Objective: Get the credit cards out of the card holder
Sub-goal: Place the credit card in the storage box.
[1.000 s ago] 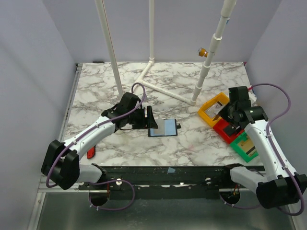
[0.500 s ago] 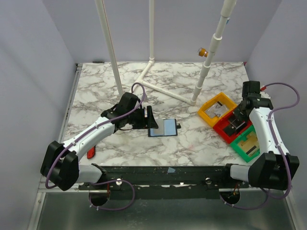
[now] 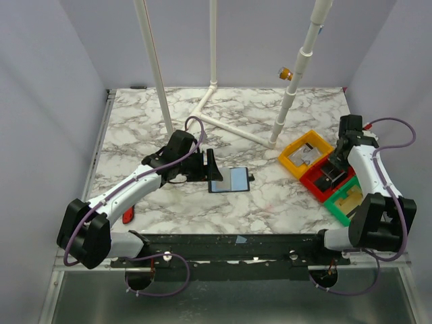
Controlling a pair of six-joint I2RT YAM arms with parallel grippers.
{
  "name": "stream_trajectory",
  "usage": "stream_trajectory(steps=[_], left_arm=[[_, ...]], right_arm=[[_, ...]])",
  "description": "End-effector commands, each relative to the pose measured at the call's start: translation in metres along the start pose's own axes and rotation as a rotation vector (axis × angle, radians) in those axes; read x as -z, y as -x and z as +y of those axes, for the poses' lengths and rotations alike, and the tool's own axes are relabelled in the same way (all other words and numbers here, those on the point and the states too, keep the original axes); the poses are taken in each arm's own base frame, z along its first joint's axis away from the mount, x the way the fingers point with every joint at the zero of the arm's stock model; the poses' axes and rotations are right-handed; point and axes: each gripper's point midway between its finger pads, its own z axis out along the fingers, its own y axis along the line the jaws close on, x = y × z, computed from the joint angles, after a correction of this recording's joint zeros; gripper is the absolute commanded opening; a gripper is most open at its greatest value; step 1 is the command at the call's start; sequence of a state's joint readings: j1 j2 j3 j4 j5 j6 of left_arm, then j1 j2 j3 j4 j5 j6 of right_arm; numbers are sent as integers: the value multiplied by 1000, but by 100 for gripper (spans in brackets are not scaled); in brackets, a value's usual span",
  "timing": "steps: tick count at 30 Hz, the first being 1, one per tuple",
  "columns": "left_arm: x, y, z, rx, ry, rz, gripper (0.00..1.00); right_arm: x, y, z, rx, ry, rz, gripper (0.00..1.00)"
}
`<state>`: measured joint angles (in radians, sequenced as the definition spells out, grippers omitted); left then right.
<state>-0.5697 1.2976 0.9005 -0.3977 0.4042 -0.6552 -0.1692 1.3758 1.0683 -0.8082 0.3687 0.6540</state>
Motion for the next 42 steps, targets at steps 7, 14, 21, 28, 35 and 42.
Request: stream_trajectory(steps=[7, 14, 21, 28, 35, 42], left_arm=[[2, 1, -4, -14, -24, -9, 69], [1, 0, -3, -12, -23, -5, 69], [0, 0, -2, -9, -21, -1, 69], [0, 0, 1, -7, -8, -5, 69], [-1, 0, 5, -1, 15, -3, 69], [-5, -1, 15, 25, 52, -1, 69]], right_arm=[[-30, -2, -13, 10, -91, -9, 1], [-31, -1, -21, 3, -119, -6, 3], [-15, -3, -2, 16, 12, 31, 48], [5, 2, 14, 13, 125, 34, 80], [23, -6, 32, 24, 228, 43, 84], [51, -26, 66, 68, 370, 44, 86]])
